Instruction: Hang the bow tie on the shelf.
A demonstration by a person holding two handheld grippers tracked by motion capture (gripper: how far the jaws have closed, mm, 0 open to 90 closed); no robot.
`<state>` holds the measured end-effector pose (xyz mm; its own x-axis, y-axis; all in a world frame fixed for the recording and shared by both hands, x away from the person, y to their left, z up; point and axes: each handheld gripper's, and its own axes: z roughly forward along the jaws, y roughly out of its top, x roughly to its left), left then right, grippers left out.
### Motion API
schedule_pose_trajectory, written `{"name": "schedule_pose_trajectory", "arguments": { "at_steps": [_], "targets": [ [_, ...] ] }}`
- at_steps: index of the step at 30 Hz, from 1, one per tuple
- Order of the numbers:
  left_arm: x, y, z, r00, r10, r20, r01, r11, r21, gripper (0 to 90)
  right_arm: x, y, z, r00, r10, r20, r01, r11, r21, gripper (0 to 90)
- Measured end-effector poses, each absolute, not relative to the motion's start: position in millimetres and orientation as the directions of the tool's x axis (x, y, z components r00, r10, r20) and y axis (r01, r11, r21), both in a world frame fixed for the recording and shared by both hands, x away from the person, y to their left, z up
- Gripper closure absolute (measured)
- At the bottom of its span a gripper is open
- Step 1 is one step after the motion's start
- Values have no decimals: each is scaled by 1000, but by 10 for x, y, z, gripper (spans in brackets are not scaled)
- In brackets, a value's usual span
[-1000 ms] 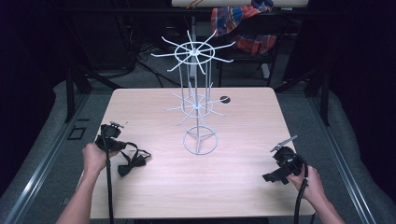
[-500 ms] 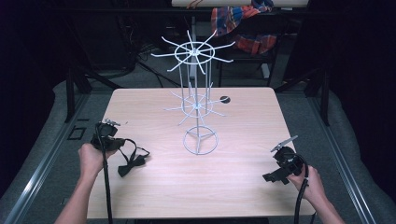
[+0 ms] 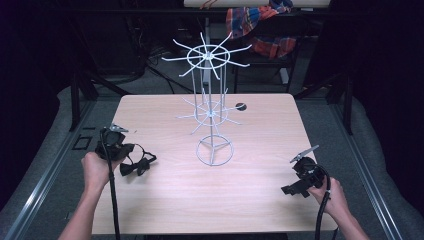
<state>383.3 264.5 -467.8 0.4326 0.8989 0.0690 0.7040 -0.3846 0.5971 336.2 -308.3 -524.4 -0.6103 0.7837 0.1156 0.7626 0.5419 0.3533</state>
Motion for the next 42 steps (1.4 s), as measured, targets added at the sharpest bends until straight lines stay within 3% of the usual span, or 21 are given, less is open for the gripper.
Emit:
{"name": "schedule_pose_trajectory", "arguments": {
  "at_steps": [13,42],
  "targets": [
    [3778,2505,-4547,459,882,108,655,-418,629,881,3362,-3079,-5255,-606,787,118,765,535,359,101],
    [3843,2208,-4336,494,863,107,614,-434,659,885,3367,-3078,-5256,-607,787,116,768,541,343,102]
  ]
}}
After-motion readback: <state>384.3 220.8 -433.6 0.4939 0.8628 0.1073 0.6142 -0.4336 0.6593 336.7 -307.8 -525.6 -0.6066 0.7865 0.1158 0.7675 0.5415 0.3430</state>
